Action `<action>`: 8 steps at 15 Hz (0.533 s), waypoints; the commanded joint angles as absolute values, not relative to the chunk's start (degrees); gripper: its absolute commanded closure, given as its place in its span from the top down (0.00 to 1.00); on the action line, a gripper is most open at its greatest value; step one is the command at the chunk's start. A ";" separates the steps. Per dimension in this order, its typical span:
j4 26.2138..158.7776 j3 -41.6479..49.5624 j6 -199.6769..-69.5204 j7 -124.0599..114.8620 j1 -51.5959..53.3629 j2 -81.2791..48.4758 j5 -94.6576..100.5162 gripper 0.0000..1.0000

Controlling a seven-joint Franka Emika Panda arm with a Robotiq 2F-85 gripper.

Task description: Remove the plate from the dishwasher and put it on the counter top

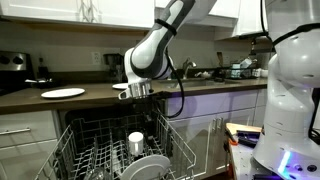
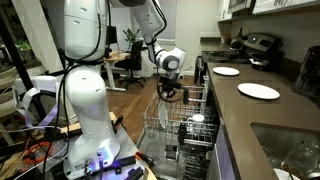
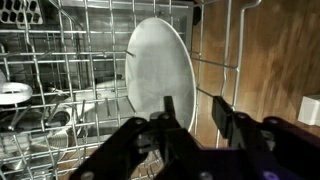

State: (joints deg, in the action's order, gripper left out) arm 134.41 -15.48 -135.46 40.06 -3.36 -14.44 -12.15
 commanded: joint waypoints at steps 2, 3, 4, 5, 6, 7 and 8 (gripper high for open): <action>134.68 -14.69 -136.93 41.58 -1.21 -14.49 -14.19 0.81; 134.60 -14.65 -137.03 41.33 -0.92 -14.69 -14.03 0.88; 134.61 -14.72 -137.25 41.55 -0.74 -14.89 -14.17 0.95; 134.57 -14.82 -137.42 41.76 -0.64 -15.16 -14.45 0.98; 134.59 -14.88 -137.62 41.83 -0.52 -15.36 -14.64 1.00; 134.58 -14.92 -137.75 41.91 -0.43 -15.53 -14.88 1.00; 134.61 -14.98 -138.00 42.10 -0.42 -15.72 -15.24 1.00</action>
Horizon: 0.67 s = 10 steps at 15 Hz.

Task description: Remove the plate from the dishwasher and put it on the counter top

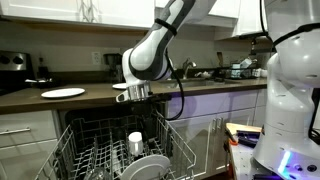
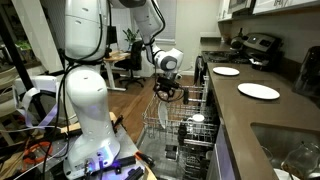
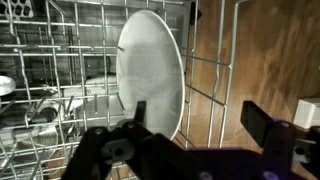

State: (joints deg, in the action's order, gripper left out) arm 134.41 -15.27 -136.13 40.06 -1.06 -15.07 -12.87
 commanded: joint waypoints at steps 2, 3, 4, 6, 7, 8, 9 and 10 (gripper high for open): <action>134.74 -14.98 -139.07 42.32 -0.38 -16.13 -15.51 1.00; 134.85 -14.93 -140.00 42.23 -0.30 -16.41 -15.26 1.00; 134.73 -14.89 -140.25 41.67 -0.21 -16.68 -15.05 1.00; 134.29 -14.54 -138.33 40.21 0.08 -16.23 -13.71 1.00; 134.29 -14.49 -138.32 40.20 0.10 -16.28 -13.70 1.00; 134.29 -14.45 -138.32 40.20 0.10 -16.28 -13.69 1.00; 133.88 -14.42 -138.03 40.51 0.08 -17.05 -13.58 1.00; 133.57 -14.36 -137.91 40.58 0.04 -17.71 -13.61 1.00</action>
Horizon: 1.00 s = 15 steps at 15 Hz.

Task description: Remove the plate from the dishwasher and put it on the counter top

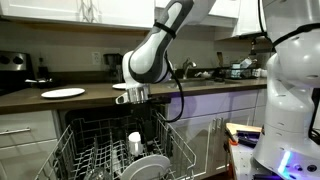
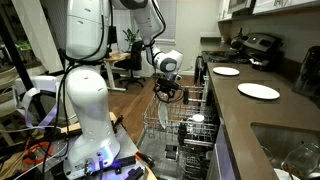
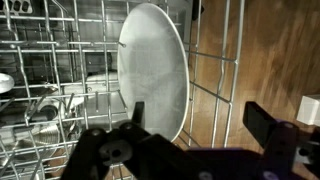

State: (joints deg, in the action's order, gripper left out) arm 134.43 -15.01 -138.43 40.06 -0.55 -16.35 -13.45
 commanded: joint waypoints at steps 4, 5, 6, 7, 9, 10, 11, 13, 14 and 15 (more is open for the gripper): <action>133.28 -14.83 -138.37 42.11 -0.48 -19.02 -14.22 1.00; 133.15 -14.88 -138.51 42.22 -0.56 -19.49 -14.25 1.00; 133.03 -14.89 -138.55 42.16 -0.56 -19.84 -14.11 1.00; 132.95 -14.96 -138.59 42.32 -0.65 -20.15 -14.17 1.00; 132.68 -15.10 -138.59 42.59 -0.82 -20.74 -14.29 1.00; 132.51 -15.15 -138.59 42.63 -0.87 -21.03 -14.31 1.00; 132.39 -15.22 -138.60 42.76 -0.94 -21.30 -14.34 1.00; 132.17 -15.32 -138.74 43.04 -1.04 -21.82 -14.41 1.00; 131.99 -15.35 -138.79 43.13 -1.08 -22.17 -14.41 1.00; 131.77 -15.41 -138.76 43.29 -1.15 -22.52 -14.47 1.00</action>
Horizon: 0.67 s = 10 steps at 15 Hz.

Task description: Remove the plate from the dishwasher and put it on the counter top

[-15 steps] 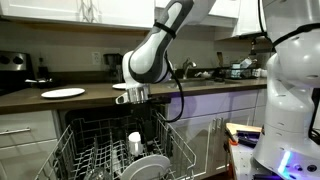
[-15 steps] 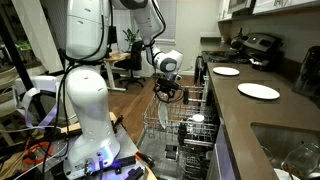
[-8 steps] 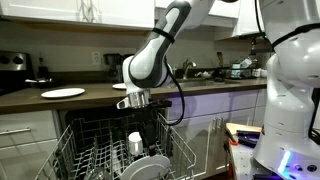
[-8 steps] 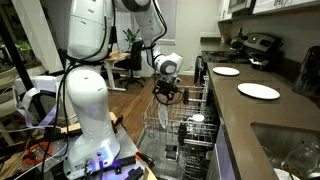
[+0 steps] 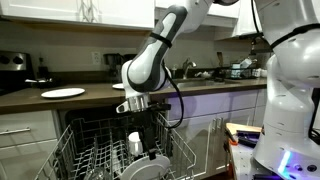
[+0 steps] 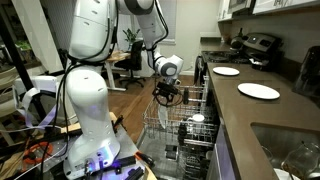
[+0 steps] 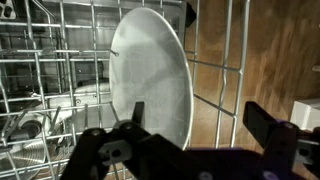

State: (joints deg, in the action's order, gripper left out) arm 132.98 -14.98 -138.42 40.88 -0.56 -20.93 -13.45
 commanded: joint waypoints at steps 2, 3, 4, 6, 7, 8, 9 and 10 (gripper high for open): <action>131.62 -15.50 -138.87 43.65 -1.30 -23.00 -14.53 0.86; 131.56 -15.55 -138.93 43.82 -1.38 -23.22 -14.60 0.81; 131.46 -15.61 -139.01 43.95 -1.47 -23.52 -14.68 0.76; 131.26 -15.74 -139.10 44.14 -1.62 -24.08 -14.77 0.54; 131.21 -15.77 -139.10 44.24 -1.68 -24.25 -14.78 0.46; 131.20 -15.78 -139.07 44.34 -1.71 -24.36 -14.75 0.41; 131.17 -15.81 -139.08 44.49 -1.76 -24.50 -14.76 0.33; 131.15 -15.85 -139.05 44.86 -1.92 -24.62 -14.84 0.27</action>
